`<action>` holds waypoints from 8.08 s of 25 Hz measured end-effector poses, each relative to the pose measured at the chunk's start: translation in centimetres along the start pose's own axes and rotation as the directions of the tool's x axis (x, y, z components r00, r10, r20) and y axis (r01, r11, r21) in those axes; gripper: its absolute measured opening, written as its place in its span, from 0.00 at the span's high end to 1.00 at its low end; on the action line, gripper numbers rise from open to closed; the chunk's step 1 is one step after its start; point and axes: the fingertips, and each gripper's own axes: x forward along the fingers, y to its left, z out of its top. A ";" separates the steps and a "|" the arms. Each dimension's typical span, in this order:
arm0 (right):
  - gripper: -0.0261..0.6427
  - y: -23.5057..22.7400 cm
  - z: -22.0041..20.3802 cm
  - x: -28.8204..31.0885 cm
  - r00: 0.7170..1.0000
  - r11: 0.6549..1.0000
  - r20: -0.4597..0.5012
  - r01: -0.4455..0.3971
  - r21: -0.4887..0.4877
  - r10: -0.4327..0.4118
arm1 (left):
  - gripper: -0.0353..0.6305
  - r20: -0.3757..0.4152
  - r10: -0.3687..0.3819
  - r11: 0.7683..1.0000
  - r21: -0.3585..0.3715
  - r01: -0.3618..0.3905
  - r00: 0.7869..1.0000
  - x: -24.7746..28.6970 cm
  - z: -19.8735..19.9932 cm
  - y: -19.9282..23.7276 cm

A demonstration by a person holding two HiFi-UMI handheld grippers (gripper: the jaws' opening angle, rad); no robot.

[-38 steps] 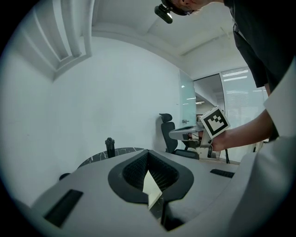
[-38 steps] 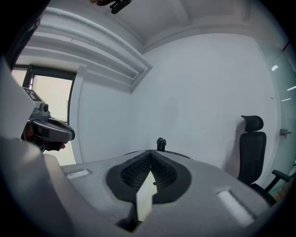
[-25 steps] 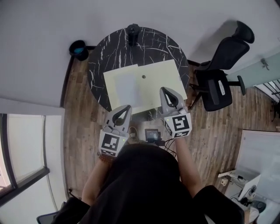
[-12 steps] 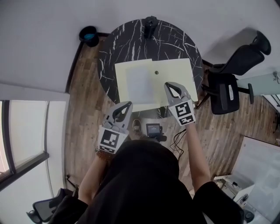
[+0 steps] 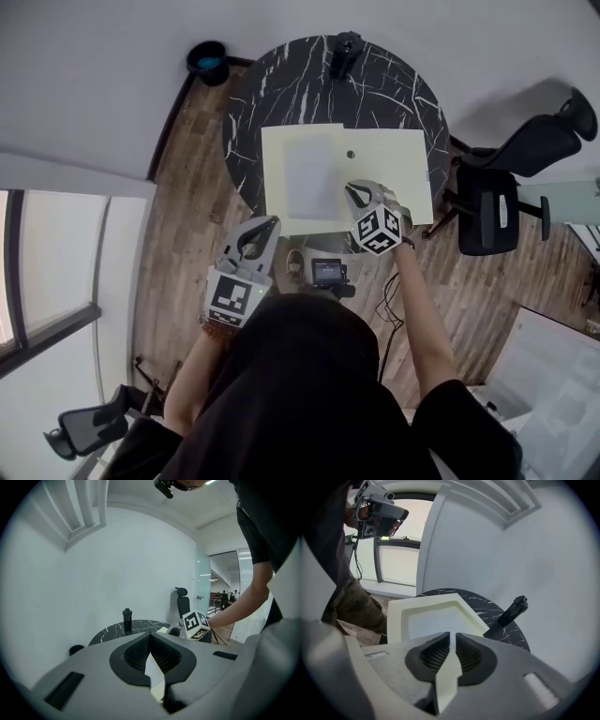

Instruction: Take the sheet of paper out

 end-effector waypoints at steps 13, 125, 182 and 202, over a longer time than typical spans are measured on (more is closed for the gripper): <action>0.85 1.1 -3.3 6.8 0.982 0.989 -0.129 -0.130 0.074 0.138 | 0.96 -0.018 0.030 0.999 -0.031 -0.030 0.999 -0.1 -0.7 1.3; 0.96 -4.6 -12.3 8.0 0.967 0.606 -0.235 0.244 0.757 -0.095 | 0.95 0.073 0.010 0.999 0.039 -0.013 0.997 4.7 3.8 3.8; 0.97 -7.1 -12.8 -4.2 0.945 0.508 -0.117 0.266 0.819 -0.307 | 0.95 0.173 -0.109 0.990 0.109 0.091 0.979 9.1 8.1 -4.3; 0.97 -9.7 -8.5 -12.3 0.880 0.479 0.017 0.243 0.844 -0.476 | 0.95 0.175 -0.101 0.989 0.126 0.079 0.979 9.1 8.4 -5.2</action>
